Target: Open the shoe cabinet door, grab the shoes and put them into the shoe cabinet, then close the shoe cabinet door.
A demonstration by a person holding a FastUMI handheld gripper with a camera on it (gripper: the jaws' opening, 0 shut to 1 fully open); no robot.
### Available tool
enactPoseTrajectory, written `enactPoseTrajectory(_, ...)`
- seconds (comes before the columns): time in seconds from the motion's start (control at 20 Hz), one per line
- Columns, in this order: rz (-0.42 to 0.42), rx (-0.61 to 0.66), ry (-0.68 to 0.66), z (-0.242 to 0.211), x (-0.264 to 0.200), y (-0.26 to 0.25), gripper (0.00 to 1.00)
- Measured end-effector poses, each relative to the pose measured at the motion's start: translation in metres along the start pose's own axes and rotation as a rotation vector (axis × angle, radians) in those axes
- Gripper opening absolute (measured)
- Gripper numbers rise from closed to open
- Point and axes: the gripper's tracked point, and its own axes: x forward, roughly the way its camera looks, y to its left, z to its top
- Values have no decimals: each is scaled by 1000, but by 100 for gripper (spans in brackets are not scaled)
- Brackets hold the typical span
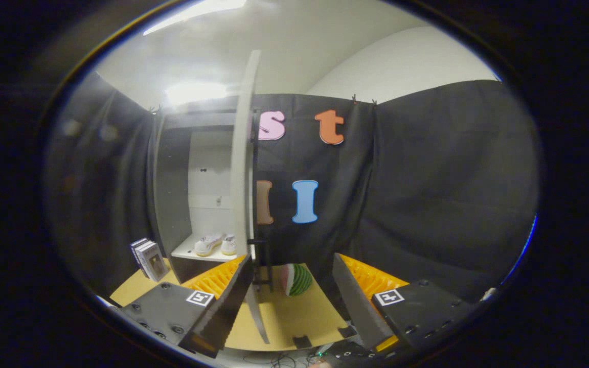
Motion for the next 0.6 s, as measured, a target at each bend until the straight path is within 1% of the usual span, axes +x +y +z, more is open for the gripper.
enactPoseTrajectory(0.15, 30, 6, -4, -4, 41, -22, 98)
enactPoseTrajectory(0.4, 143, 41, -30, -19, 119, -21, 98)
enactPoseTrajectory(0.6, 174, 50, -19, -26, 165, -22, 98)
